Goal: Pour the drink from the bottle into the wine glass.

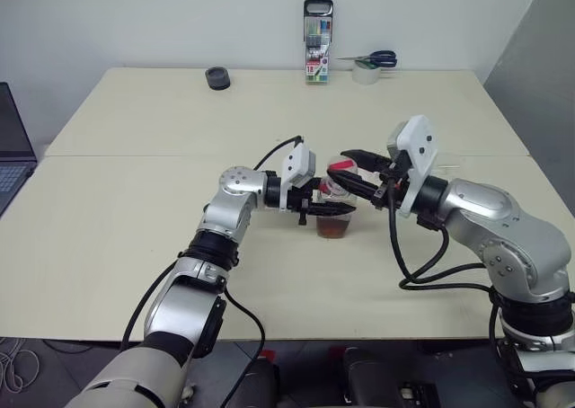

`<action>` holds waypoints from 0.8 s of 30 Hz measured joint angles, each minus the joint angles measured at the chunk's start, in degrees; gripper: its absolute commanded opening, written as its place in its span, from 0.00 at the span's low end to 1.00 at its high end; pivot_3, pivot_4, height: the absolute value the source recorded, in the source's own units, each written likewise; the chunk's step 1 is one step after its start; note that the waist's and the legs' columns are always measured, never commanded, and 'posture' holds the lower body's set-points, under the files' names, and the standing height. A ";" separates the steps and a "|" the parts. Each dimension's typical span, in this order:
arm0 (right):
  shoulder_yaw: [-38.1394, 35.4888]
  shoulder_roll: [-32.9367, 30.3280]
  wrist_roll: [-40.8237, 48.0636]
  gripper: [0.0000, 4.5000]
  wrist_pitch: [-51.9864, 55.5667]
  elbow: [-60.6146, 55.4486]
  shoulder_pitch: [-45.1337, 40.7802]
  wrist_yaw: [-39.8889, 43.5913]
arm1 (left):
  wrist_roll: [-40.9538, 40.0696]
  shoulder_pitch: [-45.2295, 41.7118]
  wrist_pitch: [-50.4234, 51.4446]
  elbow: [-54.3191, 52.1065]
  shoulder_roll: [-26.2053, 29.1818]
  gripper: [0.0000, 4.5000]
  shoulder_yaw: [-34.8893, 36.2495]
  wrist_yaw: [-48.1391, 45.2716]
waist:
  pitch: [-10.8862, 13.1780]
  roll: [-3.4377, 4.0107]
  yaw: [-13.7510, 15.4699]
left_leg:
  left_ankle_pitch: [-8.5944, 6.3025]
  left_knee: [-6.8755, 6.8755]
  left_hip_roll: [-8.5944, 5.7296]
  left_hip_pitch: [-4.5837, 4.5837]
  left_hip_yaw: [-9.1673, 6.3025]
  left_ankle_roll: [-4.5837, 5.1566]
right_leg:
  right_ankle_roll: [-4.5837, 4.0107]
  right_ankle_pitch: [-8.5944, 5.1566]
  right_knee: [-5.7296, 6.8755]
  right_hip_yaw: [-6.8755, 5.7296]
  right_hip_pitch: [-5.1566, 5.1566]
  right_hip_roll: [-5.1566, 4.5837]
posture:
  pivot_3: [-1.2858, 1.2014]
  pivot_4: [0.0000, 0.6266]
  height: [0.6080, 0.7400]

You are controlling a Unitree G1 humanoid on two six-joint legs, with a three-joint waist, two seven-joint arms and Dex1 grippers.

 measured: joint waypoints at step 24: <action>-7.80 0.35 -3.35 0.38 0.26 -1.82 27.46 -10.88 | -2.11 4.48 7.29 -6.01 2.84 0.38 2.74 8.08 | -0.01 0.00 0.13 | 0.00 0.00 0.04 0.12 0.07 0.02 | 0.01 0.00 0.07 0.10 0.06 0.09 | 0.52 0.24 1.00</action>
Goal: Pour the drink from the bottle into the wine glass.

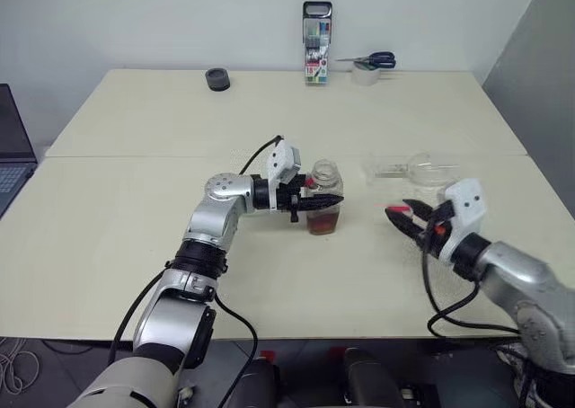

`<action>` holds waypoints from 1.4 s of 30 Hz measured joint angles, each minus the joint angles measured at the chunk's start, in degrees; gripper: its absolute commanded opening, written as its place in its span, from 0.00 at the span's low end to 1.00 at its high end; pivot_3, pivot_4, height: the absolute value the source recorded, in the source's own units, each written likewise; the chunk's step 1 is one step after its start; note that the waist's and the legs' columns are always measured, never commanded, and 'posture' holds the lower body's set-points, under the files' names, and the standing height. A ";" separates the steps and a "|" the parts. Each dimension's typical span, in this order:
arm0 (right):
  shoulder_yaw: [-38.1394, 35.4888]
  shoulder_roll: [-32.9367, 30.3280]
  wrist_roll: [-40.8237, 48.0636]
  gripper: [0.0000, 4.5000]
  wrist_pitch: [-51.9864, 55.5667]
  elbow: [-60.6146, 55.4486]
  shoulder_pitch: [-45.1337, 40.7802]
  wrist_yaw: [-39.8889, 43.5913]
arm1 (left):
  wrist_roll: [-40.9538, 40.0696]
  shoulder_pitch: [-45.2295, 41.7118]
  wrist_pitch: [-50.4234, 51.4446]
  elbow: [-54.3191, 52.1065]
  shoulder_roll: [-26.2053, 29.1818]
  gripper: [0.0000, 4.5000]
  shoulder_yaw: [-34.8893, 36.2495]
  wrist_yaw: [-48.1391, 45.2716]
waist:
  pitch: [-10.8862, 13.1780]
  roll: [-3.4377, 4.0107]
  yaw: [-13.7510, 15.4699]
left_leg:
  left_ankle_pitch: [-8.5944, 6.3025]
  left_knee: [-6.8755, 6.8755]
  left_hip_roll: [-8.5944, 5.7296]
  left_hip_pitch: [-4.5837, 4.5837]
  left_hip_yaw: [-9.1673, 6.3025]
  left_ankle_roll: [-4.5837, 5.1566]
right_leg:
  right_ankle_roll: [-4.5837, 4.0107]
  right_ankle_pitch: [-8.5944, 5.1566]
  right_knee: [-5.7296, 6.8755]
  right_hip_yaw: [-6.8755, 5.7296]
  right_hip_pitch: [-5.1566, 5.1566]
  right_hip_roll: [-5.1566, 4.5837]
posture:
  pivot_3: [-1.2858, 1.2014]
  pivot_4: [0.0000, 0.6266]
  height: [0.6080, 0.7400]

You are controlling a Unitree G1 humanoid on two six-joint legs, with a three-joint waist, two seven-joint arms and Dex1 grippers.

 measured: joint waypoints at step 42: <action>17.00 12.08 -6.23 1.00 -5.23 13.29 -25.83 12.36 | 3.70 -0.84 -1.74 13.26 11.47 0.53 18.17 43.84 | -0.05 -0.16 0.26 | 0.14 0.00 -0.07 0.01 -0.08 -0.25 | -0.01 0.01 0.08 -0.15 -0.06 -0.16 | 0.52 0.24 1.00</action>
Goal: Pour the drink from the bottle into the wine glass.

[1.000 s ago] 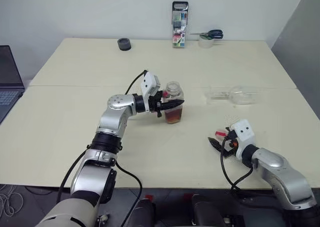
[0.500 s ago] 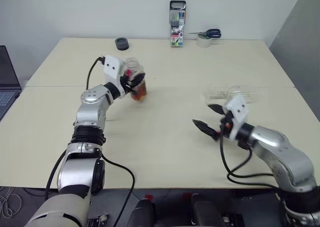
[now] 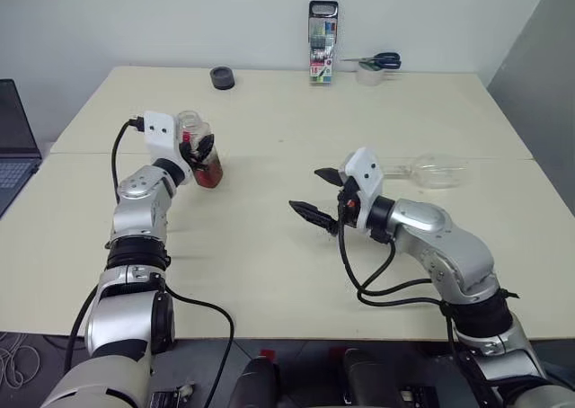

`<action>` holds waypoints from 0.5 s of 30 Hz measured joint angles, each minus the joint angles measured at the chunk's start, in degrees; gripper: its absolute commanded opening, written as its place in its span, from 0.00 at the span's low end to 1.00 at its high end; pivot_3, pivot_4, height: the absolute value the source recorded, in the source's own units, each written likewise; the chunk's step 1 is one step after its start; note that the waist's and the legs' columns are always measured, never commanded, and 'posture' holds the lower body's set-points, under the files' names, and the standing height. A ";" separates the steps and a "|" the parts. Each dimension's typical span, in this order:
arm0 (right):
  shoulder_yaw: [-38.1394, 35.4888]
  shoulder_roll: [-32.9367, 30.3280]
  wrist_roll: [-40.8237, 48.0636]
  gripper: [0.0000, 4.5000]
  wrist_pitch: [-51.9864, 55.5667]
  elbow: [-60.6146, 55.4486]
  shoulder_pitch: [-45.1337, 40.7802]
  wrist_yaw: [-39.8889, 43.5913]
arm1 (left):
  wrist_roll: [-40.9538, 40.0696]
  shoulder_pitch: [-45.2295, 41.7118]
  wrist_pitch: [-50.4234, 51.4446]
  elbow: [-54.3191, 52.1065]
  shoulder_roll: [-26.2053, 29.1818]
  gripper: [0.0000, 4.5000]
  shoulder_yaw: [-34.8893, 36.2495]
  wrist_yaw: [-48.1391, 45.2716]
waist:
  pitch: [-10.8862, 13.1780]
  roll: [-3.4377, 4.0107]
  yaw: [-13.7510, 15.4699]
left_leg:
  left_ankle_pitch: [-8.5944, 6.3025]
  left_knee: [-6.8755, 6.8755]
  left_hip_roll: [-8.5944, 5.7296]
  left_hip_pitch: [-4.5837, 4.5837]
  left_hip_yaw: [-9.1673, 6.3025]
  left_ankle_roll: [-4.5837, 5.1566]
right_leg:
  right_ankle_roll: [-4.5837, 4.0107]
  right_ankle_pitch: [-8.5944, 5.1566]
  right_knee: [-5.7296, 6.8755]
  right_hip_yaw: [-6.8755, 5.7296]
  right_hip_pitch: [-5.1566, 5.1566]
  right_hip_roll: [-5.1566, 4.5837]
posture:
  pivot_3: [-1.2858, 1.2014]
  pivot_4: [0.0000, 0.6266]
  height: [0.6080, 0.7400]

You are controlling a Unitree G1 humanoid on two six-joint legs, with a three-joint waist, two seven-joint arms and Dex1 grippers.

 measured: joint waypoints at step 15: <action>0.61 1.18 -2.33 1.00 -0.85 -0.11 0.42 0.09 | 1.48 2.42 -1.26 2.11 -0.01 1.00 -1.13 -0.59 | -0.01 0.00 -0.29 | 0.00 -0.02 0.01 0.01 0.02 0.00 | 0.00 0.00 0.12 0.01 -0.07 0.00 | 0.52 0.24 1.00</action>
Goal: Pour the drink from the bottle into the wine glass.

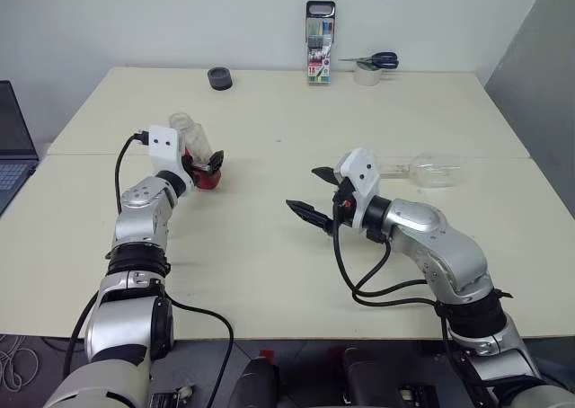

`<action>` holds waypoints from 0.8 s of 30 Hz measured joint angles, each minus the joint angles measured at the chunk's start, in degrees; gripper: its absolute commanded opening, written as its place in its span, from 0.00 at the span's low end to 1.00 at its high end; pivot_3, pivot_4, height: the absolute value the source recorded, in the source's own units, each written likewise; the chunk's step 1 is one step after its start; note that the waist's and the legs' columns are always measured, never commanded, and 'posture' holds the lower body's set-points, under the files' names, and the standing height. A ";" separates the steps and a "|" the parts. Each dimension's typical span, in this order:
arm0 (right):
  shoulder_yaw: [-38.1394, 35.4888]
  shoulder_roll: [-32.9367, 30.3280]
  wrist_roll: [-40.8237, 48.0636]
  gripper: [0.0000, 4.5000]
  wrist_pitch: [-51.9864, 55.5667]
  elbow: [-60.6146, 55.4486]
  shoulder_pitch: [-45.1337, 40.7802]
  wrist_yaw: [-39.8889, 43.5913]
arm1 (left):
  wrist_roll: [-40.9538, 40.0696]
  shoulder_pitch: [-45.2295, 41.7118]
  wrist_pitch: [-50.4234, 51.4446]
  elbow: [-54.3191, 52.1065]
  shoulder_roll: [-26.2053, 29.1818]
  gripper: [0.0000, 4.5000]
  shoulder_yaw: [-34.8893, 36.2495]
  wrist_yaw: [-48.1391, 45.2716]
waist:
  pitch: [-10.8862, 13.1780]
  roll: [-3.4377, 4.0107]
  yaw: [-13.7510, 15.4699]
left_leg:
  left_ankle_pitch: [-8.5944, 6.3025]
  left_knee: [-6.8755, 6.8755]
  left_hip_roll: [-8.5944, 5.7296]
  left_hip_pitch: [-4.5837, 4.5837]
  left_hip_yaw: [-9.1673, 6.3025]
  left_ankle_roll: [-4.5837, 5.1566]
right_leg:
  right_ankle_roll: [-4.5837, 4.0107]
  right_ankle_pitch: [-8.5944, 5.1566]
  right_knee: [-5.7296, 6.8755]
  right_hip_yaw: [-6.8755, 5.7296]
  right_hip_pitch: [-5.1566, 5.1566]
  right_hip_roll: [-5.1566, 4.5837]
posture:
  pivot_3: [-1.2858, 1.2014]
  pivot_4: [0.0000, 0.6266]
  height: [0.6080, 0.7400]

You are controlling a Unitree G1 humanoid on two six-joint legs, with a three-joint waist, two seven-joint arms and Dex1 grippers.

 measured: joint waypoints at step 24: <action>-2.62 -3.79 0.82 1.00 4.20 -10.14 11.87 -1.67 | 1.14 16.25 -6.34 -11.36 -3.33 1.00 -0.42 2.25 | -0.01 -0.01 0.16 | -0.12 -0.02 0.02 0.00 -0.01 0.22 | 0.00 0.00 -0.01 0.03 0.00 -0.01 | 0.52 0.24 1.00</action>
